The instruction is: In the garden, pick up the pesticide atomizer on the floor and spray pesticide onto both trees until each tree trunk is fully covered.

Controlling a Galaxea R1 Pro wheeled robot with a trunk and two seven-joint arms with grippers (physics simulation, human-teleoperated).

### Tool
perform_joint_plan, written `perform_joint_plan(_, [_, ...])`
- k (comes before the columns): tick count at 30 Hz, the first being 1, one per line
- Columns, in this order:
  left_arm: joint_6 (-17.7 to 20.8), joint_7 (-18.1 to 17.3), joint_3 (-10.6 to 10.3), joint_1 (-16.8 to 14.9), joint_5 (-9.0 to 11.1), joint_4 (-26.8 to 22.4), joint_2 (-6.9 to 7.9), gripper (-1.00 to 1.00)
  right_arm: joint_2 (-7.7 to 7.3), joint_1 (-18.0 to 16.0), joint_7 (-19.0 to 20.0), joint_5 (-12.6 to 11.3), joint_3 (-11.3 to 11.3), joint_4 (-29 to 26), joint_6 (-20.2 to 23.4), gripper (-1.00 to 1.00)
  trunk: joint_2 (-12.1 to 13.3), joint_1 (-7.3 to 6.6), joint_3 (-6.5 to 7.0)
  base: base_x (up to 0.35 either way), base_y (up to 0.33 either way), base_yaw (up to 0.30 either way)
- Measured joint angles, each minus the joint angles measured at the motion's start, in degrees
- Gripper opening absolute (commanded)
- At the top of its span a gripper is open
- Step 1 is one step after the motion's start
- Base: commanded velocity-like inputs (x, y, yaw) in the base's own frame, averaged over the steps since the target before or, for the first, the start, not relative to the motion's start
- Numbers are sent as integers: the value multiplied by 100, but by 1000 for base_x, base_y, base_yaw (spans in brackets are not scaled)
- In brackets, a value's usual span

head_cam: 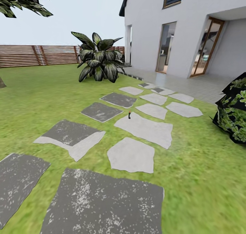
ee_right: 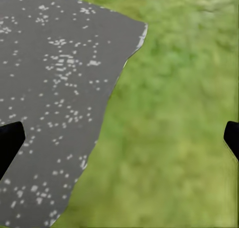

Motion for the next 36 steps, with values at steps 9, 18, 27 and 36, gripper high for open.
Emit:
perform_joint_plan(9, [-2, 0, 0, 0, 0, 0, 0, 100, 0, 0, 0, 0, 4, -1, 0, 100, 0, 0, 0, 308, -133, 0])
perform_joint_plan(18, [-1, 0, 0, 0, 0, 0, 0, 100, 0, 0, 0, 0, 4, -3, -1, 100, 0, 0, 0, 318, -123, 0])
perform_joint_plan(27, [0, 1, 0, 0, 0, 0, 0, 100, 0, 0, 0, 0, 8, 0, 0, 100, 0, 0, 0, 336, -57, 0])
perform_joint_plan(36, [-1, 1, 0, 0, 0, 0, 0, 100, 0, 0, 0, 0, 8, -3, 0, 100, 0, 0, 0, 326, 115, 0])
